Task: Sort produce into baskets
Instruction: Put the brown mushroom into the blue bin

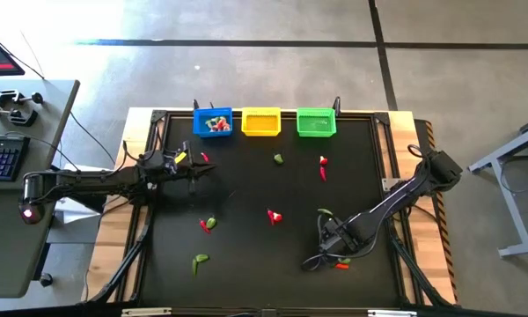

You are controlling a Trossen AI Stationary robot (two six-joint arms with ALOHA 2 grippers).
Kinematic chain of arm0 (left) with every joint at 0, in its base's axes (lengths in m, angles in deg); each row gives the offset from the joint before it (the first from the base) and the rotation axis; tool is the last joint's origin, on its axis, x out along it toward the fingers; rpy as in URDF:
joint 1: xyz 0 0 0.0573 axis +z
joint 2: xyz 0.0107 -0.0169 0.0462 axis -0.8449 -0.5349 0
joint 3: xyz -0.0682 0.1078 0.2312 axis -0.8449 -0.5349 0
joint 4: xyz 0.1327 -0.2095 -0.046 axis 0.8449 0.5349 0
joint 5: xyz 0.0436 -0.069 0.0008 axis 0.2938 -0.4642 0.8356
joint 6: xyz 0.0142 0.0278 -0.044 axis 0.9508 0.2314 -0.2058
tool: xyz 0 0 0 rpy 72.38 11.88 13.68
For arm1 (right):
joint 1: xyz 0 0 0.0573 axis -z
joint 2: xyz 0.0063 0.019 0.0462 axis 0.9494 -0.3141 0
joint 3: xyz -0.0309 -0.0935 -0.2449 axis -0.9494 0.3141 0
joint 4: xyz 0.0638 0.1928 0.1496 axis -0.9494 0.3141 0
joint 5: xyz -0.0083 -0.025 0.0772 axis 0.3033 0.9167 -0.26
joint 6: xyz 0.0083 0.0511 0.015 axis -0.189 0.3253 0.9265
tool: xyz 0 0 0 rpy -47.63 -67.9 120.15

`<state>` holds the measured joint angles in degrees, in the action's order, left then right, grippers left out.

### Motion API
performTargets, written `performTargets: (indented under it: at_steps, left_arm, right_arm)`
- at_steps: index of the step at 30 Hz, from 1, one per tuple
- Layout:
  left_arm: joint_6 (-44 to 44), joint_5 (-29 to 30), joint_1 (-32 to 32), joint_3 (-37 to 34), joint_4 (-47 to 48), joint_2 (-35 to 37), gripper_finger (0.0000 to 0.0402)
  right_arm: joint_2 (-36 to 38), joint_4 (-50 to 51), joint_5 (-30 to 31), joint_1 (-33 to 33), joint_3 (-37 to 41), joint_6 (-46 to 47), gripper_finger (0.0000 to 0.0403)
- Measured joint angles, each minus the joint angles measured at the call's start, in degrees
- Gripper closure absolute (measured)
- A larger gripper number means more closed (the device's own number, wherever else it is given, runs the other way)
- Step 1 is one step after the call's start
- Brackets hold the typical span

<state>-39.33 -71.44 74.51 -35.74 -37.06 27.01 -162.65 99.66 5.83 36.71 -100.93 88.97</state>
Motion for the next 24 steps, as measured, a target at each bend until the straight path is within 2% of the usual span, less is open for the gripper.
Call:
performTargets:
  at_steps: [3, 8, 18, 24]
  left_arm:
    - [-0.16, 0.0, 0.0, 0.0, 0.0, 0.0, 0.0401]
    - [-0.18, 0.0, 0.0, 0.0, 0.0, 0.04, 0.0401]
    - [-1.1, -0.21, 0.0, 0.0, -1.73, 0.07, 0.0401]
    - [-0.6, -1.56, 0.0, 0.0, -3.81, 0.09, 0.0401]
  right_arm:
    - [0.0, 0.1, 0.02, 0.0, 0.0, -2.83, 0.0395]
    - [0.3, 1.49, 1.44, 0.11, 0.0, -7.48, 0.0393]
    - [7.67, 1.39, 18.24, 1.19, 0.0, -16.13, 0.0402]
    - [7.26, -5.85, 25.28, 8.55, 0.02, -34.31, 0.0403]
